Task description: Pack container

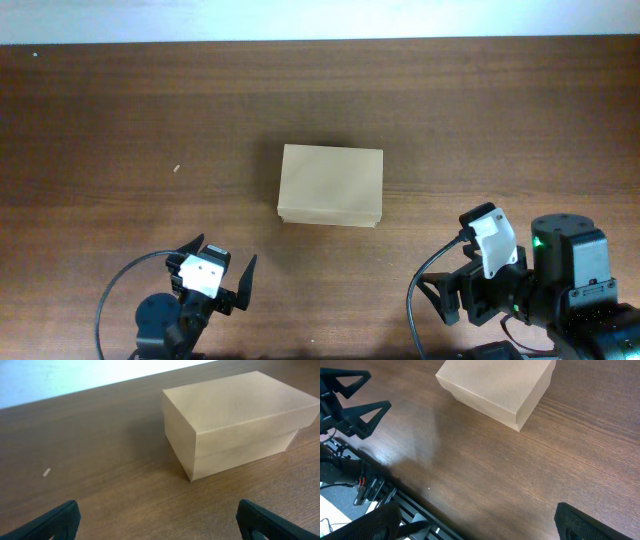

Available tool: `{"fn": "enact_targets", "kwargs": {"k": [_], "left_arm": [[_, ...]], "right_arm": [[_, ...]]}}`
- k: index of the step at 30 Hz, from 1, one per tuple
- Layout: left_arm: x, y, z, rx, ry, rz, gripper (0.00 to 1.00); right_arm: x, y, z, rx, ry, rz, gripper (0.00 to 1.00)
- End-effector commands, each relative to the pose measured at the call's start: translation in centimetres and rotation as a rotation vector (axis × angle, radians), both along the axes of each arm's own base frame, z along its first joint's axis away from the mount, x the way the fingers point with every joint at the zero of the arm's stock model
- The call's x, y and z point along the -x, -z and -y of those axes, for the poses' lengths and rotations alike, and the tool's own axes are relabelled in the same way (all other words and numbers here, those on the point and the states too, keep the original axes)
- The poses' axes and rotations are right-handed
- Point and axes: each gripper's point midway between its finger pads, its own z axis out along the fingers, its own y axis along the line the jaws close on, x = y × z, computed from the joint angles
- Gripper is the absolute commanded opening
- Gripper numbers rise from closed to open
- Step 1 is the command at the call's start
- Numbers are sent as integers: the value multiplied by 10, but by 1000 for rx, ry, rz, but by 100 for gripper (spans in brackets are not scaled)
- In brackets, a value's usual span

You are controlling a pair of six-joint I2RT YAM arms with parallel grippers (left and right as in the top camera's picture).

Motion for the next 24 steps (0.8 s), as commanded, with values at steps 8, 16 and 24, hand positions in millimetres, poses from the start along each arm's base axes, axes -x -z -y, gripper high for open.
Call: {"fn": "enact_targets", "kwargs": {"k": [8, 16, 24], "left_arm": [[0, -1, 0, 33, -7, 1, 99], [0, -1, 0, 33, -7, 1, 99], [0, -1, 0, 33, -7, 0, 99]], "right_arm": [[0, 2, 1, 7, 3, -1, 99], [0, 2, 1, 7, 3, -2, 99], [0, 2, 1, 7, 3, -2, 99]]}}
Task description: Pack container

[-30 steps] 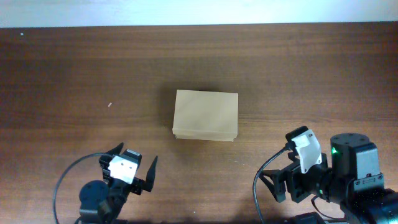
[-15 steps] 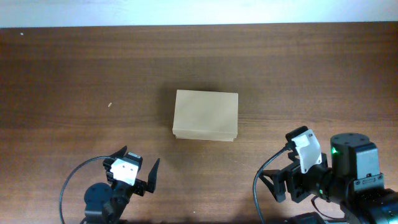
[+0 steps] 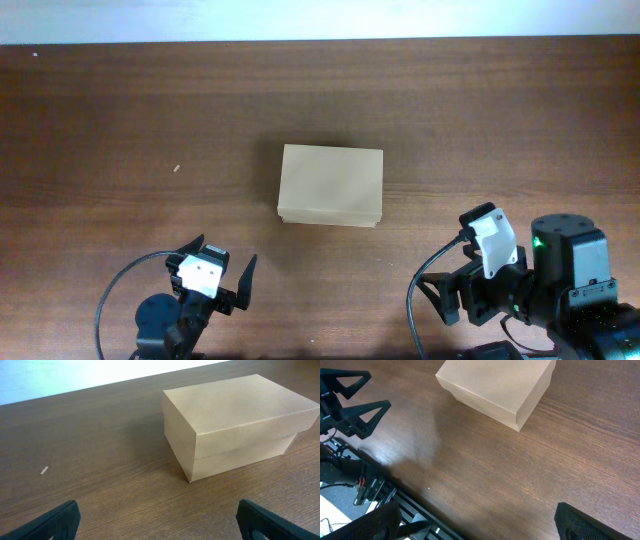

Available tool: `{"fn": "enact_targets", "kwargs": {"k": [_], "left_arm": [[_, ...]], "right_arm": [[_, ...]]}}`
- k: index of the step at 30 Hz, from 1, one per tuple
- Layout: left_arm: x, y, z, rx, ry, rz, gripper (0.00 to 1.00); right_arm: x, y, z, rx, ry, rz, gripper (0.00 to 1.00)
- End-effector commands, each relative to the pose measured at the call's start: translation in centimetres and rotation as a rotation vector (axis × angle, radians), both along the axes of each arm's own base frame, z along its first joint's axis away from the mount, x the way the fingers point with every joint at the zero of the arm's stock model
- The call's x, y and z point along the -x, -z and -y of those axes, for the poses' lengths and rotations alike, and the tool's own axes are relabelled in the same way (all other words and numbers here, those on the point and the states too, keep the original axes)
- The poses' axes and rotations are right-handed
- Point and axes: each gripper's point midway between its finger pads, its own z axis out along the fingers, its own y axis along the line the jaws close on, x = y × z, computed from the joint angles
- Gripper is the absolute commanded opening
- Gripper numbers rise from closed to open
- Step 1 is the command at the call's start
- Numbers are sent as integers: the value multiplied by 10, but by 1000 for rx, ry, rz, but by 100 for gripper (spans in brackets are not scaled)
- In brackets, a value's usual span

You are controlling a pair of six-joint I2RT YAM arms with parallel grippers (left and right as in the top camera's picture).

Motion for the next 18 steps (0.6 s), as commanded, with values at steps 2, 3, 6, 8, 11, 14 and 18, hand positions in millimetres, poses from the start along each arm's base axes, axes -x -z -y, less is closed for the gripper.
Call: {"fn": "enact_targets", "kwargs": {"k": [2, 3, 6, 8, 11, 14, 18], "left_arm": [[0, -1, 0, 15, 0, 3, 100], [0, -1, 0, 16, -1, 3, 99], [0, -1, 0, 16, -1, 3, 99], [0, -1, 0, 15, 0, 3, 99], [0, -1, 0, 16, -1, 3, 99], [0, -1, 0, 16, -1, 3, 100], [0, -1, 0, 15, -1, 3, 99]], "right_arm": [[0, 2, 1, 7, 3, -2, 99], [0, 2, 1, 7, 3, -2, 99], [0, 2, 1, 7, 3, -2, 99], [-2, 3, 5, 45, -3, 20, 99], [-11, 8, 19, 115, 50, 61, 99], [-21, 12, 27, 143, 91, 142, 99], [-24, 33, 28, 125, 105, 249, 99]]}}
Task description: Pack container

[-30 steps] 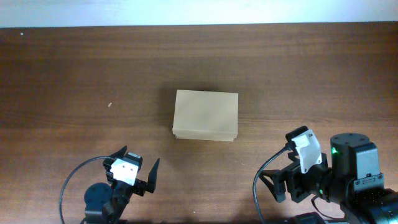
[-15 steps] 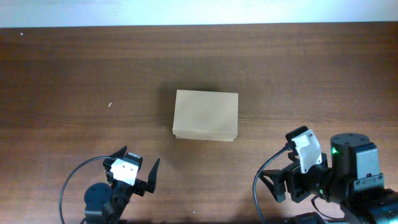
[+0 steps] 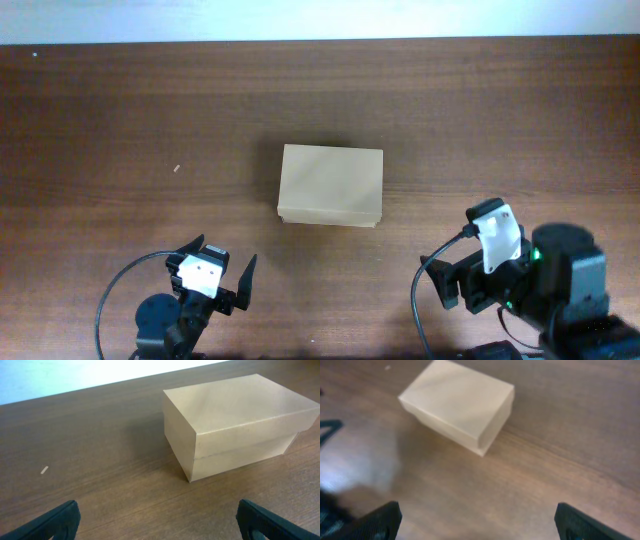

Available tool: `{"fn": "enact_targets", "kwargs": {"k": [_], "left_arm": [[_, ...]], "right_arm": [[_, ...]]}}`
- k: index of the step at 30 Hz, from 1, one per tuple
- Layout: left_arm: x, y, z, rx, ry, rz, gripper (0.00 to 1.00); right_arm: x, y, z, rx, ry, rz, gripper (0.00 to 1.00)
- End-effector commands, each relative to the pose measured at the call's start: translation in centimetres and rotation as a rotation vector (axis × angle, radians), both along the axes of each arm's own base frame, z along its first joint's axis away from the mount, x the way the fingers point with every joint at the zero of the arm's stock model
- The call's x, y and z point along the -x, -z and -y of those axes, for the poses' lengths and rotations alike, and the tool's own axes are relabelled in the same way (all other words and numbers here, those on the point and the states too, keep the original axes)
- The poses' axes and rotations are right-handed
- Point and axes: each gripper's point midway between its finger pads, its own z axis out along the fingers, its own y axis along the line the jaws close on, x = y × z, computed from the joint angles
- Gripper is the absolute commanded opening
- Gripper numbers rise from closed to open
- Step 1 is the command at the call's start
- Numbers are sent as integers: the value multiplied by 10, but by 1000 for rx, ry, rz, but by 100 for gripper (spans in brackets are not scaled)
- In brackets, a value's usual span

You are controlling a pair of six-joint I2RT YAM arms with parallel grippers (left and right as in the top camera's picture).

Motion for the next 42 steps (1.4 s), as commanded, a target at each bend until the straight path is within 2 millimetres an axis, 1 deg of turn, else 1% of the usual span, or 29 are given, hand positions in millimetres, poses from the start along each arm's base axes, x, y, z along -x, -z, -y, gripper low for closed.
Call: {"fn": "enact_targets", "kwargs": {"k": [1, 6, 9, 14, 21, 28, 42], "left_arm": [[0, -1, 0, 16, -1, 4, 100], [0, -1, 0, 16, -1, 4, 99], [0, -1, 0, 16, -1, 4, 100], [0, -1, 0, 16, -1, 4, 99], [0, -1, 0, 15, -1, 4, 99], [0, -1, 0, 16, -1, 4, 99], [0, -1, 0, 16, -1, 4, 99]], "right_arm": [[4, 27, 7, 32, 20, 52, 99], [12, 71, -2, 5, -36, 120, 99], [14, 89, -5, -8, -51, 156, 99], [16, 113, -6, -17, -57, 177, 99], [14, 128, -8, -33, -62, 223, 99], [12, 156, -17, -58, -103, 192, 99], [11, 156, -17, -59, -102, 197, 99]]}}
